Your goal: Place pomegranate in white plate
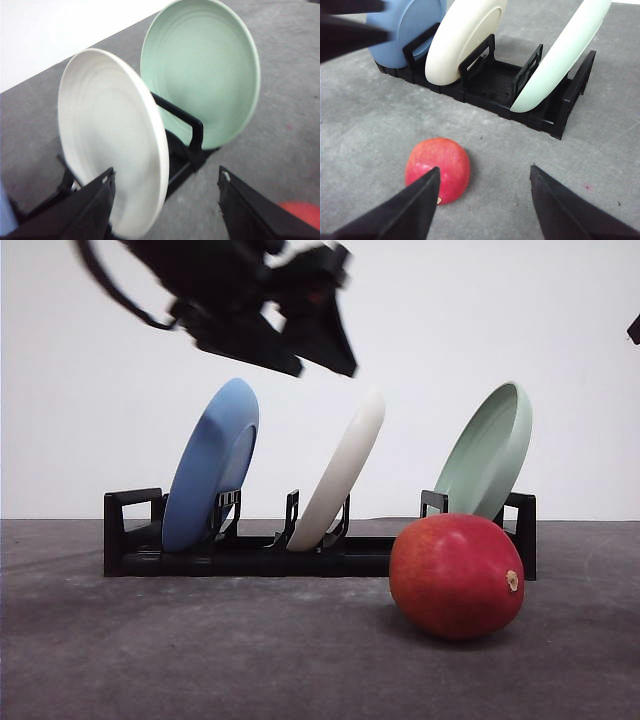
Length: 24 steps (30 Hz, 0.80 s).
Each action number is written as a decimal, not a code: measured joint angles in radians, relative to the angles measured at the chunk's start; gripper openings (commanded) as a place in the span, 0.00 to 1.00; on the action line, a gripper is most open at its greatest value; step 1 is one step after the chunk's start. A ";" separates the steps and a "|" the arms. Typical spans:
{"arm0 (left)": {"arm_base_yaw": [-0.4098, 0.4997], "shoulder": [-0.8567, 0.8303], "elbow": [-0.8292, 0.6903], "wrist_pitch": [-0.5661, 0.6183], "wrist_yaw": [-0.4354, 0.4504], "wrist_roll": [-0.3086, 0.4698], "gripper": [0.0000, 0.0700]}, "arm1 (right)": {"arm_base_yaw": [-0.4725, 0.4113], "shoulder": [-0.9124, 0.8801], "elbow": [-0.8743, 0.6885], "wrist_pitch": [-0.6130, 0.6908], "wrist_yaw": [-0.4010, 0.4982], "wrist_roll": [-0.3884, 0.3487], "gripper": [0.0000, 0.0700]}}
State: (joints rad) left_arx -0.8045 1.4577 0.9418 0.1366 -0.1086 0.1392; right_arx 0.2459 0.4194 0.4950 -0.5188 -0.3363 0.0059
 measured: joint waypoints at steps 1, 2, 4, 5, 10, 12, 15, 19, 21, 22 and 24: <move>-0.001 0.030 0.026 0.000 0.000 0.000 0.56 | 0.000 0.000 0.000 0.000 0.000 0.000 0.51; -0.001 0.061 0.053 -0.001 -0.001 0.000 0.56 | 0.000 0.000 0.000 0.000 0.000 0.000 0.51; -0.002 0.112 0.102 -0.020 -0.006 -0.001 0.56 | 0.000 0.000 0.000 0.001 0.000 0.000 0.51; -0.002 0.137 0.128 -0.034 -0.013 -0.001 0.56 | 0.000 0.000 0.000 0.001 0.000 0.000 0.51; -0.002 0.223 0.223 -0.100 -0.030 -0.001 0.56 | 0.000 0.000 0.000 0.004 0.000 -0.002 0.51; -0.003 0.246 0.243 -0.102 -0.046 -0.005 0.55 | 0.000 0.000 0.000 0.004 0.000 -0.002 0.51; -0.003 0.266 0.247 -0.105 -0.072 -0.027 0.54 | 0.000 0.000 0.000 0.004 0.000 -0.002 0.51; -0.003 0.271 0.247 -0.105 -0.077 -0.054 0.52 | 0.000 0.000 0.000 0.005 0.000 -0.002 0.51; -0.003 0.272 0.247 -0.103 -0.077 -0.061 0.46 | 0.000 0.000 0.000 0.005 0.000 -0.002 0.51; -0.003 0.273 0.247 -0.103 -0.077 -0.063 0.44 | 0.000 0.000 0.000 0.005 0.000 -0.002 0.51; -0.003 0.279 0.247 -0.102 -0.077 -0.068 0.42 | 0.000 0.000 0.000 0.005 0.000 -0.002 0.51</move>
State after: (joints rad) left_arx -0.8074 1.7365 1.1885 0.0347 -0.1852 0.0715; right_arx 0.2459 0.4194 0.4950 -0.5137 -0.3363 0.0044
